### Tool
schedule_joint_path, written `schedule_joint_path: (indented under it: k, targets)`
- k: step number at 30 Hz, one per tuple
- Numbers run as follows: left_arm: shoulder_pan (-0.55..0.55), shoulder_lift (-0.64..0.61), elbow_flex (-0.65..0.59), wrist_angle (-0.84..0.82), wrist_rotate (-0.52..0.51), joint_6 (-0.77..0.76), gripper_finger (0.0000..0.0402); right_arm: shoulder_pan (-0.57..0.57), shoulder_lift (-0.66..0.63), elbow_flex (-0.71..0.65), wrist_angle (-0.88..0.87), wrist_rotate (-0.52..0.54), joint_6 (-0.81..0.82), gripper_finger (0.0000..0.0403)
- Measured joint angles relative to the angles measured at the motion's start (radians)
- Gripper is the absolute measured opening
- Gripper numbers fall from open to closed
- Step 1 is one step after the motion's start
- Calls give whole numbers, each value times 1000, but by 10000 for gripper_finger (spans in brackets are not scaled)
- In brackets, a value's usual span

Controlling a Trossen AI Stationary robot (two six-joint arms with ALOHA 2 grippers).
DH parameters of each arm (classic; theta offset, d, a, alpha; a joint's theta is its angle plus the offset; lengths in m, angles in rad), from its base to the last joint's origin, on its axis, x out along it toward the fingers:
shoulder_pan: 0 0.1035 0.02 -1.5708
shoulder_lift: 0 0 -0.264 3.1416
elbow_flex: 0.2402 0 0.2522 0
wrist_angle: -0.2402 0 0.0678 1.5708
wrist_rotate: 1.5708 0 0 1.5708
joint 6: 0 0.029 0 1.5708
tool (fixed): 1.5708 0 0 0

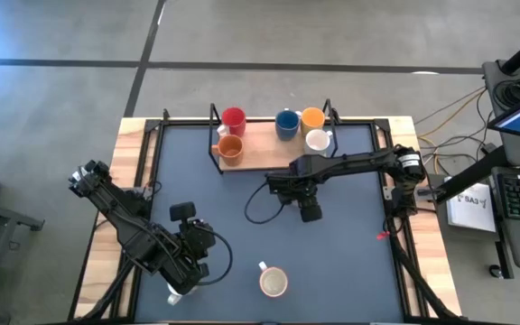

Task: Place coffee mugs
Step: Put the white cup on the shelf

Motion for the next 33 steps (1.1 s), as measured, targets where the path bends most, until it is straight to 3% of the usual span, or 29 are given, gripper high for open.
schedule_joint_path:
  k: [9, 16, 20, 27, 33]
  targets:
    - [0, 0, 0, -1, 0, 0, 114, 1, 0, -57, 24, 0, -106, 118]
    - [0, 0, 0, 0, 0, 0, 114, 1, 0, -85, 76, -1, -75, 32]
    - [0, 0, 0, 0, 0, 0, 114, 0, 0, -85, 84, -18, 36, 17]
    - [0, 0, 0, 0, 0, 0, 113, -12, 0, -78, 128, -56, 394, 19]
    - [0, 0, 0, 0, 0, -3, 114, -13, 0, -28, 174, -61, 442, 50]
